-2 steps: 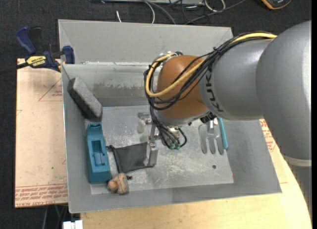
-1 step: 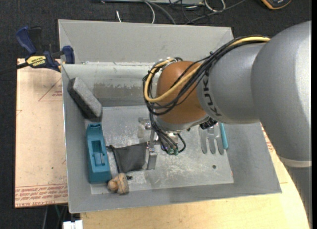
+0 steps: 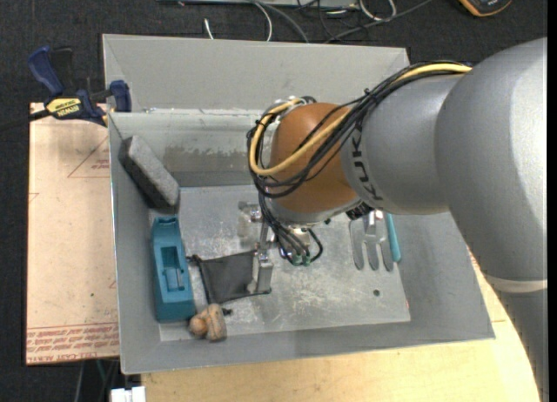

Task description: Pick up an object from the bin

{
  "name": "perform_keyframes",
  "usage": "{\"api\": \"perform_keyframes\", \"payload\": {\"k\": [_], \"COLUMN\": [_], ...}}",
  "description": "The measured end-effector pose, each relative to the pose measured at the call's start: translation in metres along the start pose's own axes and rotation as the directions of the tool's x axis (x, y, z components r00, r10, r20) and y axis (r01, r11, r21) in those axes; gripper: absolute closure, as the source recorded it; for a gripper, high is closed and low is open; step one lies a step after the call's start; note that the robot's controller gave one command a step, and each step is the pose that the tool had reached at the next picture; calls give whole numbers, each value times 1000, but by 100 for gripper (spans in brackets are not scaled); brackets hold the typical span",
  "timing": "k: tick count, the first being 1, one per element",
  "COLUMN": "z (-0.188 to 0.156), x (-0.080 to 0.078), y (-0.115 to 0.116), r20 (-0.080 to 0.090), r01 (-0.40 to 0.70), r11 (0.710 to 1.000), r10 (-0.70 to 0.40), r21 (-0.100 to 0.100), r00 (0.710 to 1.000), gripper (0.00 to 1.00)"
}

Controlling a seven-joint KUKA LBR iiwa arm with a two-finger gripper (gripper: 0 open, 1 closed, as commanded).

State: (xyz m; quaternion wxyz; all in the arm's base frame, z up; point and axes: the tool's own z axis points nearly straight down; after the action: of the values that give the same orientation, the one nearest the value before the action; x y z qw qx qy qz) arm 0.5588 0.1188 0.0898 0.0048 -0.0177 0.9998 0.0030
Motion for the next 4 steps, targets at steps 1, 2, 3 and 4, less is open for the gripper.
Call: {"api": "perform_keyframes", "payload": {"k": [1,2,3,4], "z": [-22,-6,7,11], "x": [-1,-3,-6,-17], "y": [-2,-9,-7,-22], "r20": [-2,-3,2,0], "r01": [24,4,-63,-27], "r11": [1000,1000,998,1000], "r10": [-24,-4,63,27], "r21": [0,-1,-2,-2], "r00": [1000,1000,998,1000], "gripper": [0,0,0,0]}}
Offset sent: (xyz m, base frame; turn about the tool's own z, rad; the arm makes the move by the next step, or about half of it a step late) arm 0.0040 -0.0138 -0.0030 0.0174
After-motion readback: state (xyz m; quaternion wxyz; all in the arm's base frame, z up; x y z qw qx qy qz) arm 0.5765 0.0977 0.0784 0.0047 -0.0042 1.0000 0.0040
